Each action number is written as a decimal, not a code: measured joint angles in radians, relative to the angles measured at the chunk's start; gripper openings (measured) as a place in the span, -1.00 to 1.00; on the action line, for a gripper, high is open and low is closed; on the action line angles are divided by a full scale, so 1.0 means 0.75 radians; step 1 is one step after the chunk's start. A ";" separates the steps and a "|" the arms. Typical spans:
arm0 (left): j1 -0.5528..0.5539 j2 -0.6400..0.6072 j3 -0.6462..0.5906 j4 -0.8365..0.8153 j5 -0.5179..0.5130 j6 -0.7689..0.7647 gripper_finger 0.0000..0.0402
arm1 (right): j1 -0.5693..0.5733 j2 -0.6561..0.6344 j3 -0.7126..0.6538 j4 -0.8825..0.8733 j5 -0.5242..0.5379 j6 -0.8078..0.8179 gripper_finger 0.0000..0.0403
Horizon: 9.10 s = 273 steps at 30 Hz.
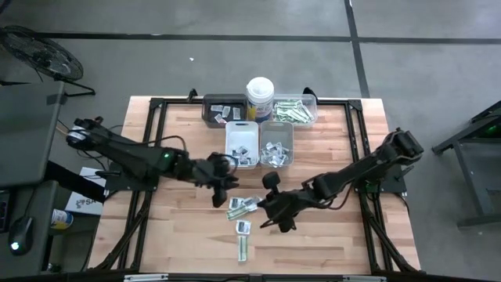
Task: Pick & Place First Aid Supplies
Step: Put the ointment into the black transparent bin, then put the band aid into the transparent bin
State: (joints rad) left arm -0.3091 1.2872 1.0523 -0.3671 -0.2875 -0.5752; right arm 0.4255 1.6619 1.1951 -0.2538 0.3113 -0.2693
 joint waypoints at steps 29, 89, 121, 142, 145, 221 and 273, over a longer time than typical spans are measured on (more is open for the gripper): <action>0.256 0.392 -0.001 0.582 0.656 -0.133 -0.54 | -0.043 -0.043 0.003 -0.254 0.171 -0.071 -1.00; 0.256 0.409 -0.001 0.548 0.547 -0.074 -0.99 | -0.038 -0.043 0.003 -0.178 0.197 -0.075 -0.98; 0.898 0.081 0.000 -0.148 0.421 0.604 -1.00 | -0.067 -0.411 0.003 -0.384 0.371 0.702 0.17; 1.533 0.419 -0.001 -0.033 0.781 0.912 -1.00 | -0.253 -0.407 0.003 -0.385 0.399 0.778 0.17; 1.584 0.470 0.000 0.013 0.879 0.911 -1.00 | -0.261 -0.407 0.003 -0.385 0.399 0.778 0.17; -0.011 -0.236 -0.001 -0.753 -0.326 0.270 -0.43 | -0.243 0.464 0.003 0.350 -0.529 1.954 0.17; -0.008 -0.235 -0.001 -0.792 -0.337 0.269 -0.43 | -0.258 0.356 0.003 0.434 -0.519 1.720 -1.00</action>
State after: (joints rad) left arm -0.3149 1.1107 1.0519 -0.9611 -0.5404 -0.3733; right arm 0.2317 1.9287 1.1973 0.0717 -0.0782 1.0207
